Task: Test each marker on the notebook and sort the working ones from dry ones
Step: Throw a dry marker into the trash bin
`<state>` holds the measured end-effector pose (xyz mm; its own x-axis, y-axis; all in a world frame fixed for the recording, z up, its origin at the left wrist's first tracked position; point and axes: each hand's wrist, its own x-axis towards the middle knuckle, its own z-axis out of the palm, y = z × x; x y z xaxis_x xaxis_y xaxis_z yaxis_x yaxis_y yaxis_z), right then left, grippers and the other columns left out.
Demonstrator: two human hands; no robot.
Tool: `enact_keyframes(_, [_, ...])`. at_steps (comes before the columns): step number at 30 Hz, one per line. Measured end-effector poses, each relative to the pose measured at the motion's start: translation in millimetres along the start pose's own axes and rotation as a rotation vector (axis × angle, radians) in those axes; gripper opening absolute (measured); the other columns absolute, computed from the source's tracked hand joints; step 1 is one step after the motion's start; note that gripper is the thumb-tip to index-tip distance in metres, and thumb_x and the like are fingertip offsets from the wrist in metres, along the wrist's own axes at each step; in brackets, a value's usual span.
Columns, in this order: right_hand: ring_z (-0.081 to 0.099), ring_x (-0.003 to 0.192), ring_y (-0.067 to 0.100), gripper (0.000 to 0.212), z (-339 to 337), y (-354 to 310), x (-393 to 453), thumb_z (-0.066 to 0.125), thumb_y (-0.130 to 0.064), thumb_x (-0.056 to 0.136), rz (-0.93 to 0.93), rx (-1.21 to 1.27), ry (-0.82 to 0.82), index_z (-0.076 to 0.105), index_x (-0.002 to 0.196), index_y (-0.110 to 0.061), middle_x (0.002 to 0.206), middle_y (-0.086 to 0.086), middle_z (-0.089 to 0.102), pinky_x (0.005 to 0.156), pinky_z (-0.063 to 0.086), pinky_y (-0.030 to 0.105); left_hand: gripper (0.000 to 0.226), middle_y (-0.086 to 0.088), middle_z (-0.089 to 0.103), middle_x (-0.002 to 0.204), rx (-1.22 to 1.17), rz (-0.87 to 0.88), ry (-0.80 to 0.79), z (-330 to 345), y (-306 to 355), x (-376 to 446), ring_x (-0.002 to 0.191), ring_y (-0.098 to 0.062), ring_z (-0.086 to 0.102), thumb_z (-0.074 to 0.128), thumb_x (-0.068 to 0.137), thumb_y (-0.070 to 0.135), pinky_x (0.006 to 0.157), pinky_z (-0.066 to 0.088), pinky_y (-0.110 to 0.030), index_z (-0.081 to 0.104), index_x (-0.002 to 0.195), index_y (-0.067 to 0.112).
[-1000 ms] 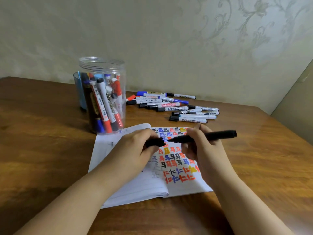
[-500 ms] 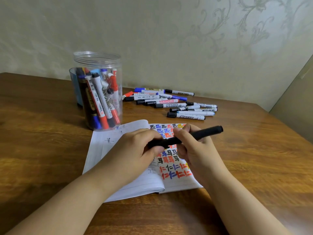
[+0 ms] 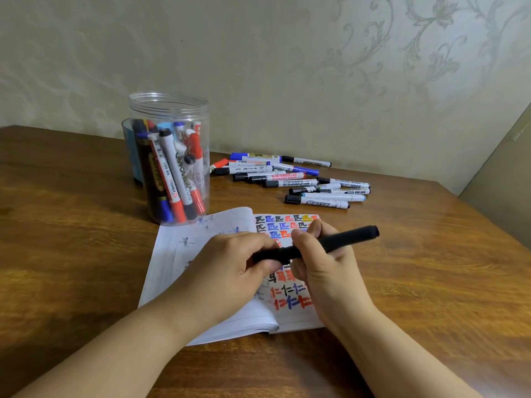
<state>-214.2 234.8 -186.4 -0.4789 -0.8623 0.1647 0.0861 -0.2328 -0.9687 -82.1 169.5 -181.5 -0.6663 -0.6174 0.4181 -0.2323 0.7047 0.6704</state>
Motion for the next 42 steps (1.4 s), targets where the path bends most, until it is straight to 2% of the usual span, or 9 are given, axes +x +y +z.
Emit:
enact_keyframes(3, [0.034,0.042,0.008,0.029,0,-3,1,0.061,-0.015,0.087,0.005,-0.070,-0.018,0.042,0.065,-0.012,0.047,-0.002,0.038,0.044,0.031,0.019,0.017,0.026,0.055,0.083,0.013,-0.052,-0.061,-3,-1,2,0.090,0.019,0.048,0.061,0.086,0.021,0.071,0.039,0.000,0.062,0.099,0.032])
enact_keyframes(7, [0.039,0.047,0.006,0.033,-1,-17,1,0.062,-0.040,0.073,0.052,-0.030,-0.057,0.054,0.076,-0.009,0.051,-0.002,0.043,0.046,0.032,0.017,0.013,0.021,0.058,0.086,0.068,-0.111,-0.023,-17,7,8,0.084,0.010,0.052,0.058,0.088,0.025,0.064,0.040,-0.003,0.057,0.097,0.035])
enact_keyframes(11, [0.039,0.049,0.009,0.038,-1,-37,-4,0.053,-0.042,0.077,0.070,0.109,-0.026,0.065,0.090,-0.008,0.058,0.005,0.045,0.046,0.032,0.019,0.014,0.026,0.049,0.089,0.168,-0.129,0.055,-46,17,-7,0.085,0.011,0.047,0.055,0.089,0.029,0.062,0.038,-0.006,0.055,0.100,0.037])
enact_keyframes(20, [0.052,0.052,0.015,0.032,101,-45,-63,0.049,-0.034,0.080,0.053,-0.004,-0.651,0.074,0.093,-0.020,0.070,0.013,0.065,0.047,0.042,0.020,0.017,0.020,0.055,0.096,0.360,-0.266,0.354,-125,15,-157,0.094,0.004,0.051,0.056,0.088,0.025,0.079,0.043,-0.008,0.060,0.104,0.027])
enact_keyframes(25, [0.052,0.050,0.014,0.028,203,-8,-129,0.051,-0.031,0.079,0.137,0.019,-0.900,0.070,0.094,-0.016,0.067,0.011,0.065,0.045,0.039,0.020,0.019,0.018,0.053,0.098,0.547,-0.497,0.514,-171,-3,-291,0.092,0.001,0.052,0.055,0.089,0.028,0.071,0.043,-0.007,0.058,0.108,0.025])
enact_keyframes(30, [0.050,0.047,0.012,0.019,314,60,-224,0.046,-0.016,0.096,0.252,-0.077,-1.081,0.064,0.096,-0.013,0.063,0.008,0.064,0.043,0.037,0.020,0.015,0.014,0.061,0.093,0.649,-0.875,0.697,-212,-15,-455,0.080,0.001,0.055,0.058,0.088,0.024,0.069,0.042,-0.012,0.062,0.102,0.024])
enact_keyframes(35, [0.049,0.048,0.013,0.020,373,132,-296,0.047,-0.018,0.097,0.367,-0.268,-1.215,0.061,0.103,-0.005,0.061,0.003,0.063,0.047,0.036,0.024,0.008,0.013,0.065,0.085,0.575,-1.141,0.809,-212,-13,-561,0.079,-0.006,0.061,0.057,0.087,0.025,0.071,0.049,-0.029,0.061,0.093,0.028])
enact_keyframes(38, [0.050,0.050,0.010,0.020,394,174,-338,0.050,-0.022,0.097,0.488,-0.459,-1.313,0.059,0.109,-0.008,0.065,-0.001,0.061,0.048,0.038,0.023,0.009,0.019,0.060,0.081,0.540,-1.279,0.814,-203,-12,-611,0.074,0.004,0.056,0.055,0.089,0.026,0.066,0.047,-0.021,0.060,0.096,0.029])
enact_keyframes(42, [0.051,0.054,0.007,0.020,399,195,-355,0.050,-0.025,0.097,0.529,-0.652,-1.380,0.056,0.112,-0.013,0.073,-0.002,0.061,0.050,0.042,0.019,0.013,0.022,0.056,0.080,0.527,-1.328,0.826,-195,-11,-630,0.073,0.002,0.055,0.056,0.089,0.026,0.063,0.044,-0.017,0.062,0.101,0.024])
